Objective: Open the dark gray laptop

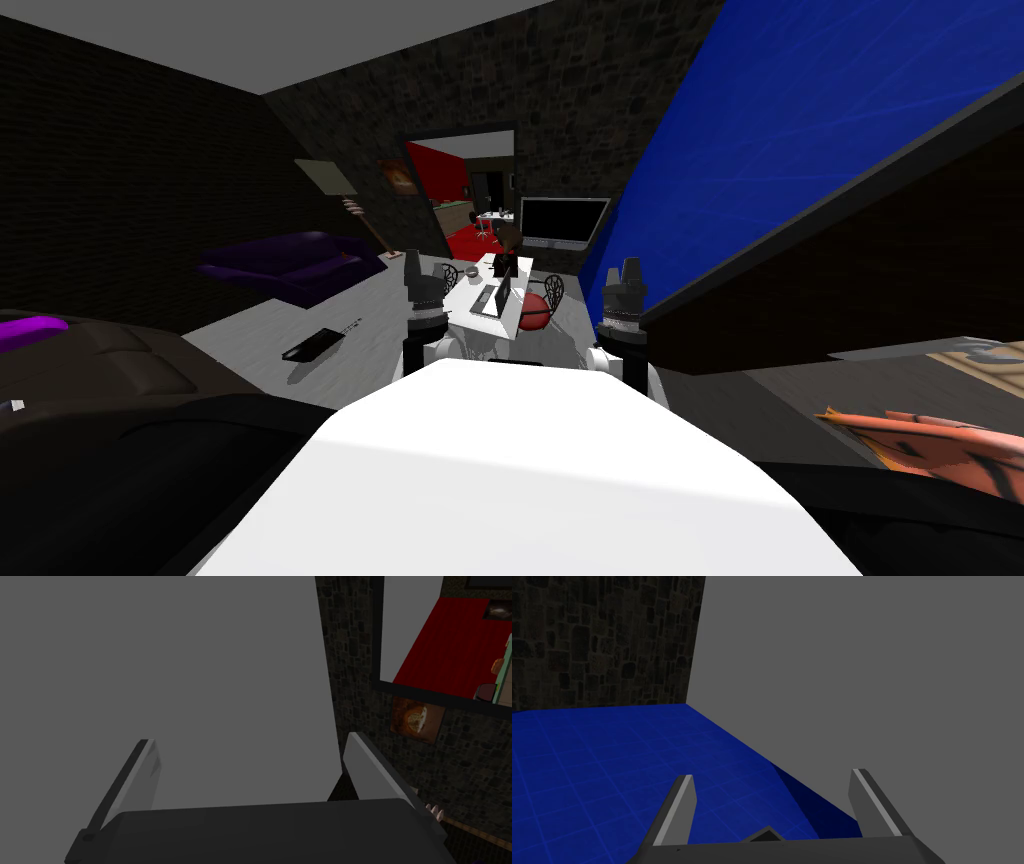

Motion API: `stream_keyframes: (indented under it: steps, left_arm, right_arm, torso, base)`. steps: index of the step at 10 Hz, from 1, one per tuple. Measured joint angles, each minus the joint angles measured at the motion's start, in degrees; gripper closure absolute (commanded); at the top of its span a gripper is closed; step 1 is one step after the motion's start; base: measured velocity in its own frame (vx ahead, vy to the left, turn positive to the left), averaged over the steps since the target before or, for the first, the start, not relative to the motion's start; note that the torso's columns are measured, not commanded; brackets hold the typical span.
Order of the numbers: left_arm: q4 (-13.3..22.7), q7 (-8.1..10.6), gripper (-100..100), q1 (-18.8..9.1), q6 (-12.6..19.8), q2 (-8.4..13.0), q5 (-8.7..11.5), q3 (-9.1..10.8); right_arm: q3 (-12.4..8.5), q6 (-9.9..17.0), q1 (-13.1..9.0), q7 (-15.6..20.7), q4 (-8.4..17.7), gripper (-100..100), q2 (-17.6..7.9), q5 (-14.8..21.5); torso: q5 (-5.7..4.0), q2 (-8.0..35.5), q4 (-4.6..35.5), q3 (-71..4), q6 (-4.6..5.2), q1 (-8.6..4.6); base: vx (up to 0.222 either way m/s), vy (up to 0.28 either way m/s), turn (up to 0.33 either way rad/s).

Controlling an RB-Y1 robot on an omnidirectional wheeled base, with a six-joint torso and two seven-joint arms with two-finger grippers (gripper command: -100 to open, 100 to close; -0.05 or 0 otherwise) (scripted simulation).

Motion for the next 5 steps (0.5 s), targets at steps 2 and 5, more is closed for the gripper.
stream_keyframes:
  steps: [2,5]
  left_arm:
    - [0.0,0.0,0,0.0,0.0,0.0,0.0,0.0]
    - [-0.01,0.0,0,0.0,0.0,0.0,0.0,0.0]
  right_arm:
    - [0.0,0.0,0.0,0.0,0.0,0,0.0,0.0]
    - [0.0,0.0,0.0,0.0,-0.01,0,0.0,0.0]
  torso:
    - [0.0,5.97,6.0,-12.0,0.0,0.0]
    - [0.0,18.45,18.46,-36.92,0.0,0.0]
  base:
    - [0.0,0.0,0.0]
    - [0.0,0.0,0.0]
